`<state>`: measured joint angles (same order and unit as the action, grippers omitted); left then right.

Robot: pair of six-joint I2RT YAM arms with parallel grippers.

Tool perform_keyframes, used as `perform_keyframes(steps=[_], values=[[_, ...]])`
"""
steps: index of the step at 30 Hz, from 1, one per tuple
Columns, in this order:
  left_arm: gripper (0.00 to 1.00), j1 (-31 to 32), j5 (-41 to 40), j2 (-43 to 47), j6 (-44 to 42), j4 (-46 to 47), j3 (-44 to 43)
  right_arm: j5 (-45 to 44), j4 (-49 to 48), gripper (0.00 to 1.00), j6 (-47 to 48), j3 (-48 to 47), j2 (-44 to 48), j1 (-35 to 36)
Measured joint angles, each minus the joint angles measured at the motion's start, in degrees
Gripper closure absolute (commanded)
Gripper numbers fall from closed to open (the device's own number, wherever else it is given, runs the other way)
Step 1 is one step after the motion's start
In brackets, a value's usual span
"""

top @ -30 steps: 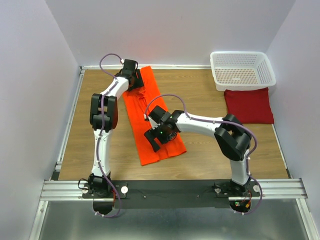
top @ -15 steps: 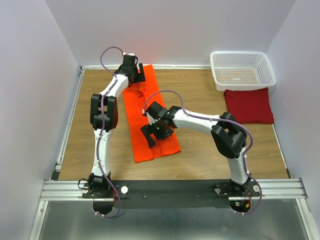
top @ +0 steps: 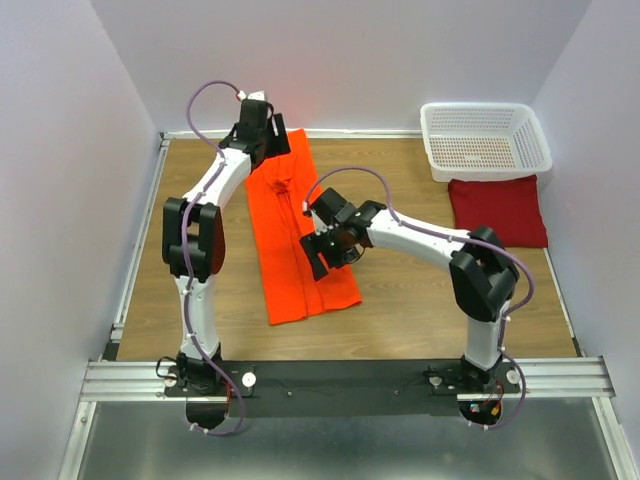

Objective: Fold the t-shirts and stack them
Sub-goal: Fold the tshirt

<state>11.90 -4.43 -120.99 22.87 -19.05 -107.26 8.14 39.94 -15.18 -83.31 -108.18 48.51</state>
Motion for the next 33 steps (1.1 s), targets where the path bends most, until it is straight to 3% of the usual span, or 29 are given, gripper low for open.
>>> perform_keyframes(steps=[13,23,33], values=[[0.18,1.62,-0.90,-10.10,1.14,-0.98,0.83,1.84,-2.36,0.19,-1.68,-1.99,-8.90,0.63],[0.19,2.73,2.71,-15.02,1.33,-0.57,-3.21,1.07,-4.42,0.18,-2.99,-0.81,-8.46,0.66],[0.17,5.95,4.98,-15.76,4.31,1.11,-3.89,-0.66,-8.13,0.18,-4.44,6.75,-3.39,0.24]])
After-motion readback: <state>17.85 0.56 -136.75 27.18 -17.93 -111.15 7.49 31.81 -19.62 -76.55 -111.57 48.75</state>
